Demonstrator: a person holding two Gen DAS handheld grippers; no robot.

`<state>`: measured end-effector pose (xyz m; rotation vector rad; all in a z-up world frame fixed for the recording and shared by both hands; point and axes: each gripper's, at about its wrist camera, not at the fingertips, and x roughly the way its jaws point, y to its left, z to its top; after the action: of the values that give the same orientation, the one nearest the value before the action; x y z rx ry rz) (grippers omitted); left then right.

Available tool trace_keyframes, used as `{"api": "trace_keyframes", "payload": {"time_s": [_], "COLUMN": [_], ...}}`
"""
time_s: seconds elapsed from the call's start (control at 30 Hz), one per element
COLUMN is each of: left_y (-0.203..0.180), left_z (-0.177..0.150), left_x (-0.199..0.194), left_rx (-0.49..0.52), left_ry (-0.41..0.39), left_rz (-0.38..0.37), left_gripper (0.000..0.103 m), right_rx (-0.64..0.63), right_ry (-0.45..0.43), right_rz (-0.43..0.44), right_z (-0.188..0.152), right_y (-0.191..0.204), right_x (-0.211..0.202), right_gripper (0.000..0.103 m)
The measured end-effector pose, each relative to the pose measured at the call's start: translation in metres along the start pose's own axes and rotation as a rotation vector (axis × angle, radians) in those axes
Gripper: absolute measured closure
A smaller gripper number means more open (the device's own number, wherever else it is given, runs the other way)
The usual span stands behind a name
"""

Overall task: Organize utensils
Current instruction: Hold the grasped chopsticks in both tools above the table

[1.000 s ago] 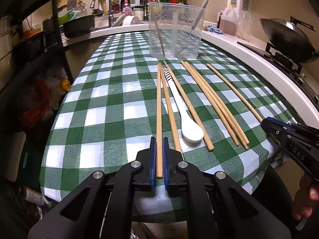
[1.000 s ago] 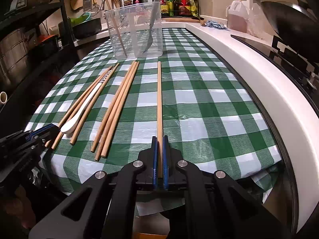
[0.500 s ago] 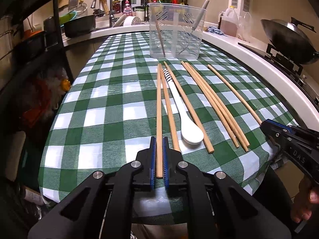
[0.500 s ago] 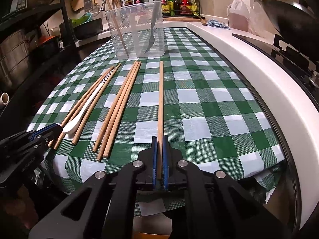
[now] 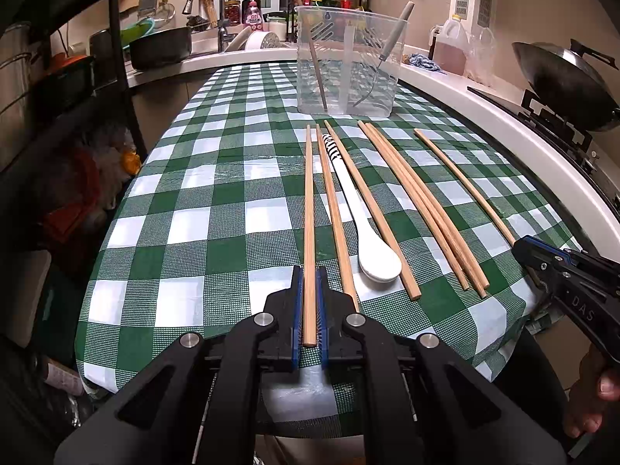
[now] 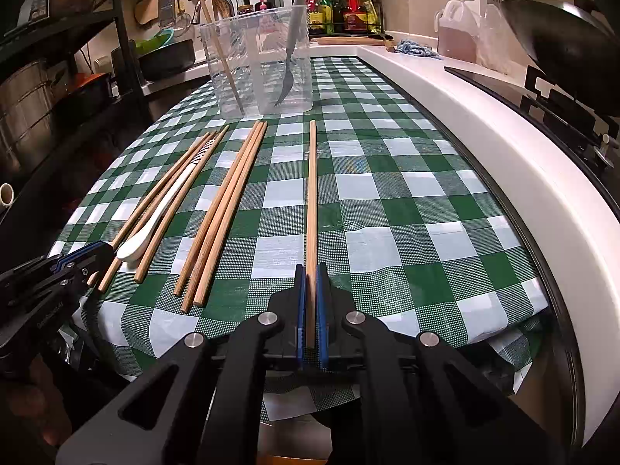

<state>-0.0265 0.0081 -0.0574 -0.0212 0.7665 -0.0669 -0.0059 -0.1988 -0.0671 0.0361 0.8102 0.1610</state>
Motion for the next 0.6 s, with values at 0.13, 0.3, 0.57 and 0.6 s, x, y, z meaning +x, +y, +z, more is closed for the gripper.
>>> {"api": "trace_keyframes", "payload": {"time_s": [0.13, 0.3, 0.57, 0.6], "left_y": [-0.0016, -0.0017, -0.0018, -0.0018], "left_z": [-0.0002, -0.0002, -0.0002, -0.0002], "left_x": [0.0000, -0.0001, -0.0002, -0.0002], "left_rx": [0.006, 0.005, 0.006, 0.006], "left_ry": [-0.003, -0.003, -0.004, -0.004], "left_rz": [0.003, 0.003, 0.003, 0.003], "left_gripper": [0.096, 0.096, 0.096, 0.096], "right_rx": [-0.005, -0.005, -0.009, -0.010], "right_ry": [-0.005, -0.006, -0.011, -0.011], "right_rz": [-0.002, 0.000, -0.001, -0.001], "right_z": [-0.0003, -0.0006, -0.0001, -0.0001], "right_y": [0.0008, 0.0003, 0.0001, -0.0001], "right_x": [0.0001, -0.0001, 0.0003, 0.0003], "right_gripper": [0.097, 0.097, 0.097, 0.097]}}
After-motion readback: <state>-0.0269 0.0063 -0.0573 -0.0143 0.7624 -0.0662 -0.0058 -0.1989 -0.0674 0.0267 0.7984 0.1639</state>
